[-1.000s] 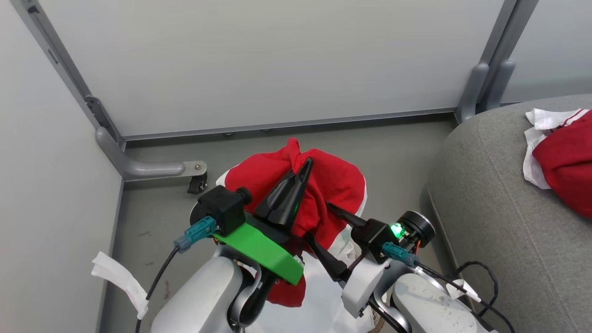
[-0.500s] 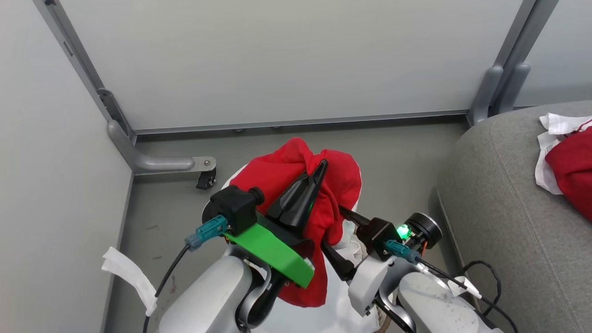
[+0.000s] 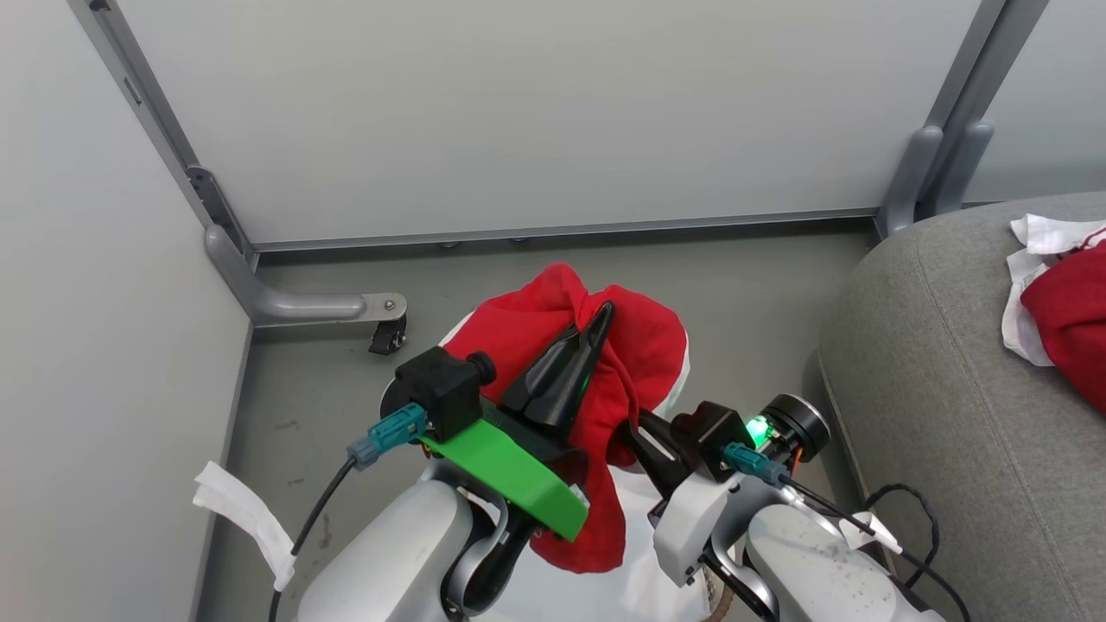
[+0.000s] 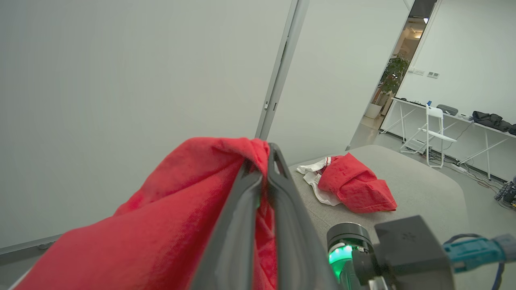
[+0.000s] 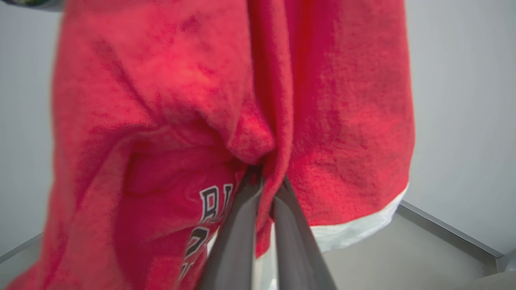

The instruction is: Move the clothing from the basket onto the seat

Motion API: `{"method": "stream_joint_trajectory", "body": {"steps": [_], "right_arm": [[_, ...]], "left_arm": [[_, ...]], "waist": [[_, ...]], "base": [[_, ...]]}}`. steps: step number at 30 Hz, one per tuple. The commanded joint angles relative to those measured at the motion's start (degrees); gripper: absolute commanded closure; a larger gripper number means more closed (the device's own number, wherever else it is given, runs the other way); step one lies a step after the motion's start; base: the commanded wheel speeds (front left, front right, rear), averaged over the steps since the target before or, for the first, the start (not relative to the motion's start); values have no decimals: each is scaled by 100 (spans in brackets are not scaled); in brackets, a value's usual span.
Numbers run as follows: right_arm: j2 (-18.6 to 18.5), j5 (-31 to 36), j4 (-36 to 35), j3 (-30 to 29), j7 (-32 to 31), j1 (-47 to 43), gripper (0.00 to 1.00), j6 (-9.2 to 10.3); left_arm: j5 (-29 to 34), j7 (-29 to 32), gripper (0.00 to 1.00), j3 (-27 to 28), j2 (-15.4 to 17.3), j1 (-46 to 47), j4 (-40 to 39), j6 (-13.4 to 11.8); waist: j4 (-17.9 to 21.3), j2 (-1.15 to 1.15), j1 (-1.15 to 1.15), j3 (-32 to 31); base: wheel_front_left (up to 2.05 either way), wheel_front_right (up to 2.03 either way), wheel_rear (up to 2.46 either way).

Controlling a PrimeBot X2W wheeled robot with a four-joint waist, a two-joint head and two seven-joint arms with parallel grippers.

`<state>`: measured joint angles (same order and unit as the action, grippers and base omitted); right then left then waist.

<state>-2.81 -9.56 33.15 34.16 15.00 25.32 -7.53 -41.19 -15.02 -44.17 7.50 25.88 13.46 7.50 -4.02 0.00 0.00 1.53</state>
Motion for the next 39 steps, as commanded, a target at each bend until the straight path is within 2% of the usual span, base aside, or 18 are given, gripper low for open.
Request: {"method": "stream_joint_trajectory", "body": {"steps": [1,12,13,14,15,20,24,39], "right_arm": [[-23,-54,41,19,27,-42,100,8],[-23,-183,8,31,27,-66,100,8],[-23,-198,-9,22,27,-70,100,8],[-23,-218,-27,10,28,-77,100,8],[-24,-230,-45,-5,27,-90,100,8],[-24,-322,-136,-176,27,-130,100,8],[-24,-368,-241,-399,28,-180,100,8],[-18,-383,-592,-701,28,-643,100,8]], "left_arm": [[-14,-21,100,29,16,22,9,-2],[34,-21,100,137,-6,-89,-4,-2],[54,-21,69,151,-9,-105,5,-2],[25,-21,15,98,7,-130,67,-2],[51,-17,0,86,36,-118,104,-2],[142,-14,0,74,95,-146,419,-2],[180,-14,0,117,155,-207,564,-2],[397,-14,0,423,143,-542,549,-2]], "waist": [[6,0,0,-4],[76,0,0,-23],[85,0,0,-21],[95,0,0,-20],[107,0,0,-18],[245,0,0,2],[501,0,0,7],[2258,0,0,63]], "base": [[0,0,0],[0,0,0],[0,0,0],[0,0,0],[0,0,0],[0,0,0],[0,0,0],[0,0,0]]}}
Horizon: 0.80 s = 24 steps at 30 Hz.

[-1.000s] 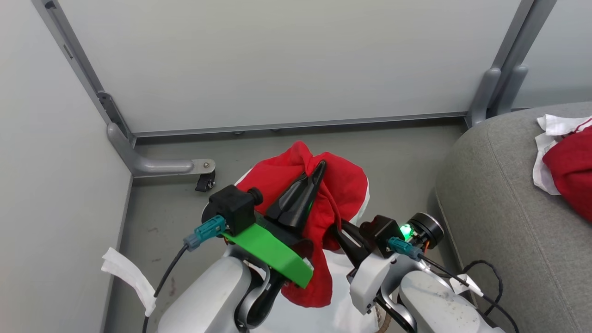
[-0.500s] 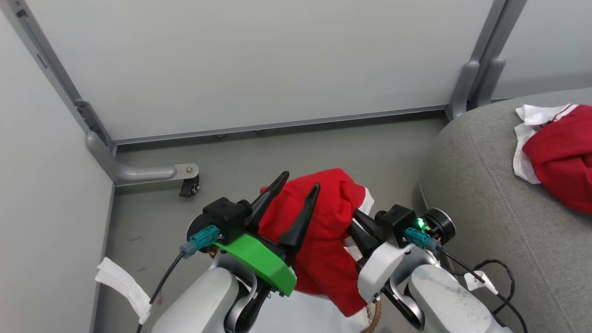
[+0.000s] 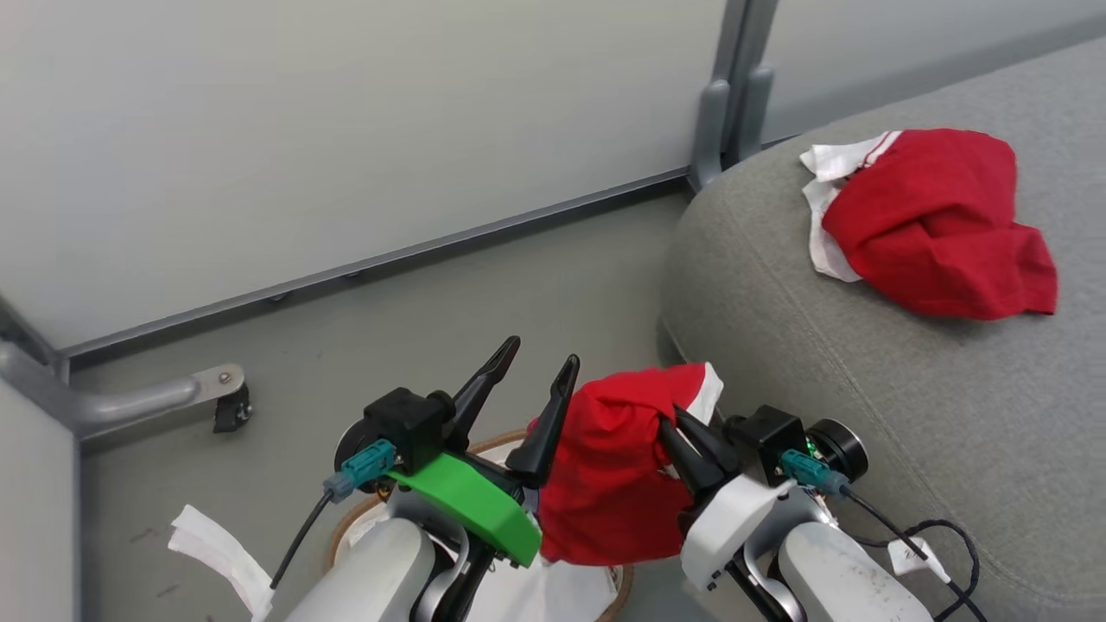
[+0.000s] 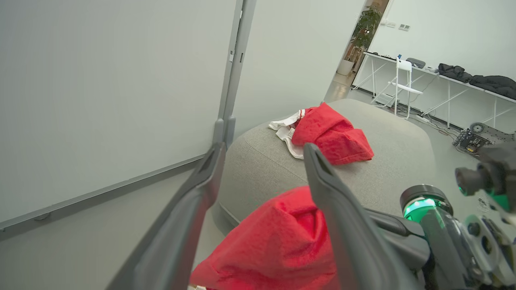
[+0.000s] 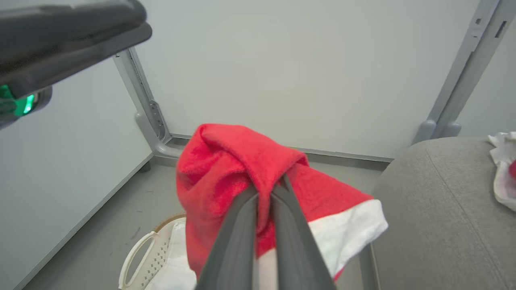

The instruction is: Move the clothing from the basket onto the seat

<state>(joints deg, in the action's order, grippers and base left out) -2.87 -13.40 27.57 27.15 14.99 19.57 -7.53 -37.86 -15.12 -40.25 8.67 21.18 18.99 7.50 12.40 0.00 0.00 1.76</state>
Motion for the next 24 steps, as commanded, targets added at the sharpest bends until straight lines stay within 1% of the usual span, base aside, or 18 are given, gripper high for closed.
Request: {"method": "stream_joint_trajectory", "body": {"steps": [1,6,11,19,24], "right_arm": [[-11,27,-49,-7,29,-85,100,8],[-13,75,-219,-78,29,-173,100,8],[-11,106,-407,-118,29,-210,100,8],[-7,298,-774,-578,29,-261,100,8],[-9,577,-945,-878,29,109,100,8]], "left_arm": [[70,-4,0,36,28,-79,-14,-2],[111,-4,0,79,28,-136,-27,-2],[148,-4,0,90,20,-196,-41,-2],[113,-4,0,-111,47,-13,-41,-2],[115,-4,0,-144,145,53,-90,-2]], "waist": [[692,0,0,44],[1268,0,0,84],[1682,0,0,120],[1832,0,0,318],[1852,0,0,516]], "base": [[0,0,0],[0,0,0],[0,0,0],[0,0,0],[0,0,0]]}}
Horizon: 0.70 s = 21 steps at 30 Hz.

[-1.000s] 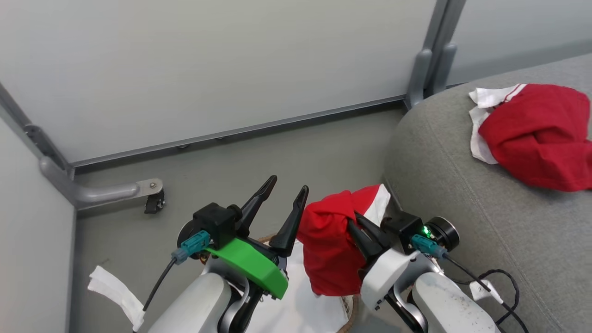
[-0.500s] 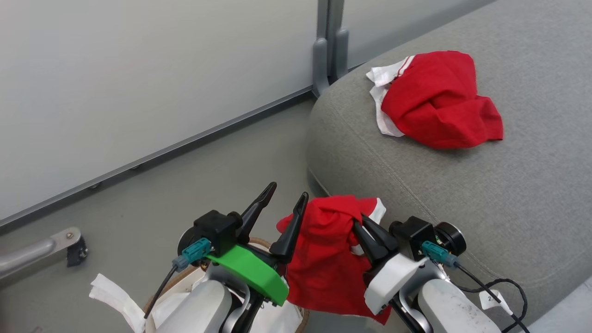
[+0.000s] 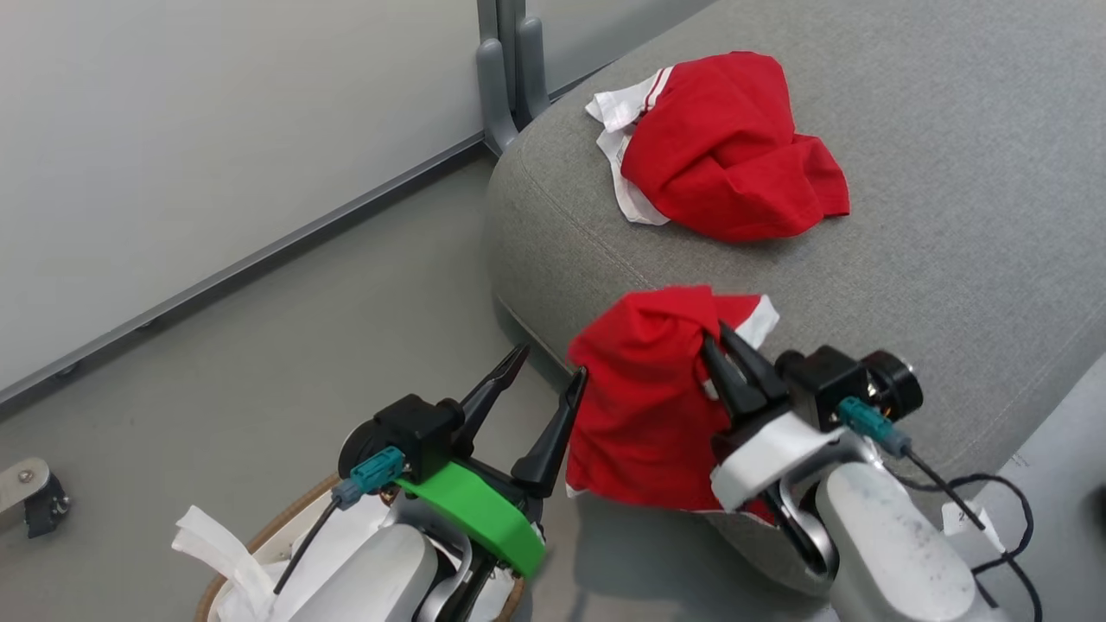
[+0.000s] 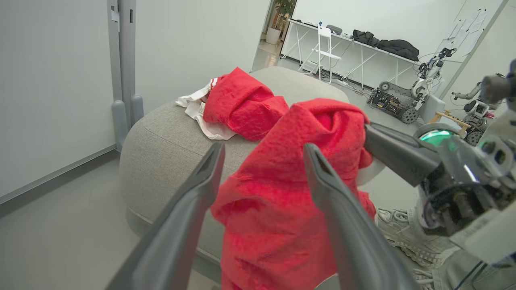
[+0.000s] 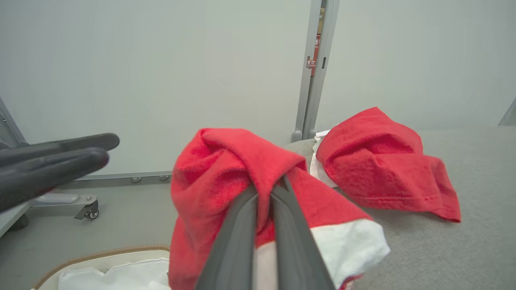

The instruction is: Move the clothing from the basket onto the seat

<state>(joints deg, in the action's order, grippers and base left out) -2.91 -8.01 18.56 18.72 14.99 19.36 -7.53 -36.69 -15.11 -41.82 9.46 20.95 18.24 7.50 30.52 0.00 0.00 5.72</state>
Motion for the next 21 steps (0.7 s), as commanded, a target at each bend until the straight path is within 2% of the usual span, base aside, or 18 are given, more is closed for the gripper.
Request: {"method": "stream_joint_trajectory", "body": {"steps": [1,4,8,16,21], "right_arm": [[-5,155,-65,-108,29,274,100,8],[-9,473,-60,-309,29,709,100,8],[-296,880,-64,-676,29,1503,100,8],[-1218,1534,220,-1386,16,3138,100,8],[-1735,1881,422,-1931,-253,3854,100,8]], "left_arm": [[-1,-5,0,24,103,75,-33,-2],[12,-5,0,75,214,21,-86,-2],[52,-6,0,63,367,32,-226,-2],[14,-6,0,-81,717,240,-458,-2],[-3,-5,0,-178,929,369,-613,-2]], "waist": [[43,0,0,174],[50,0,0,327],[-48,0,0,594],[-324,0,0,1148],[-528,0,0,1503]], "base": [[0,0,0],[0,0,0],[0,0,0],[0,0,0],[0,0,0]]}}
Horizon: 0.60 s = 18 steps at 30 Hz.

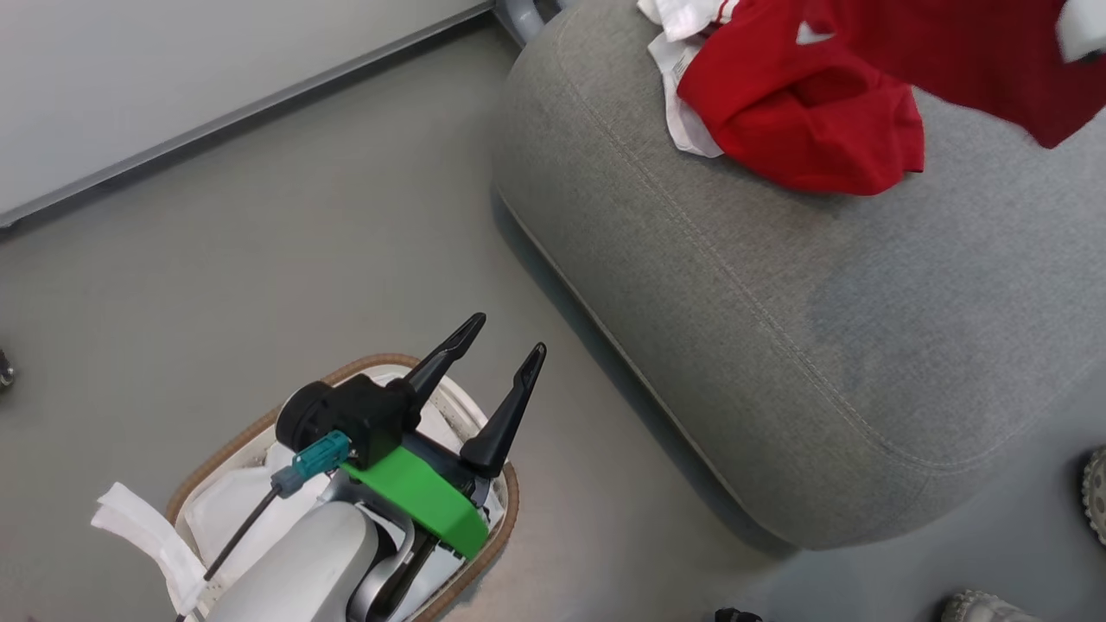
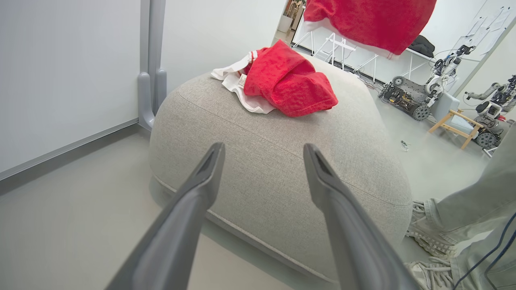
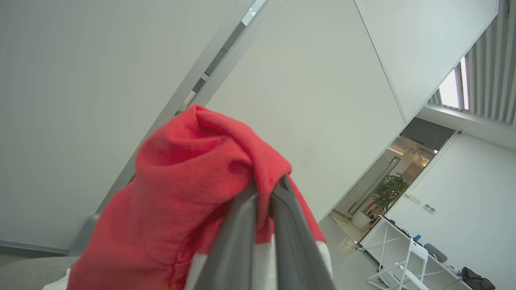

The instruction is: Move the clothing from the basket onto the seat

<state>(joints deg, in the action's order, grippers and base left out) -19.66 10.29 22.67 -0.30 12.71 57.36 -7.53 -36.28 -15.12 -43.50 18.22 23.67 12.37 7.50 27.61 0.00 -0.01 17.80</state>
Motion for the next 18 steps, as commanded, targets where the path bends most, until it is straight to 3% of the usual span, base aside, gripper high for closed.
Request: {"method": "stream_joint_trajectory", "body": {"steps": [1,9,12,18], "right_arm": [[-140,117,60,-115,-69,147,100,8],[-504,439,259,-954,-482,332,100,8],[-390,543,300,-1295,-579,181,100,8],[187,908,496,-2190,-676,-263,100,8]], "left_arm": [[-47,-4,0,-31,90,126,-53,-2],[-53,-4,0,-302,367,501,-385,-2],[-72,-4,0,-370,479,610,-494,-2],[-110,-3,0,-423,721,789,-610,-2]], "waist": [[-276,0,1,363],[-689,0,1,1000],[-792,0,1,1255],[-992,0,1,1698]], "base": [[0,0,0],[0,0,0],[0,0,0],[0,0,0]]}}
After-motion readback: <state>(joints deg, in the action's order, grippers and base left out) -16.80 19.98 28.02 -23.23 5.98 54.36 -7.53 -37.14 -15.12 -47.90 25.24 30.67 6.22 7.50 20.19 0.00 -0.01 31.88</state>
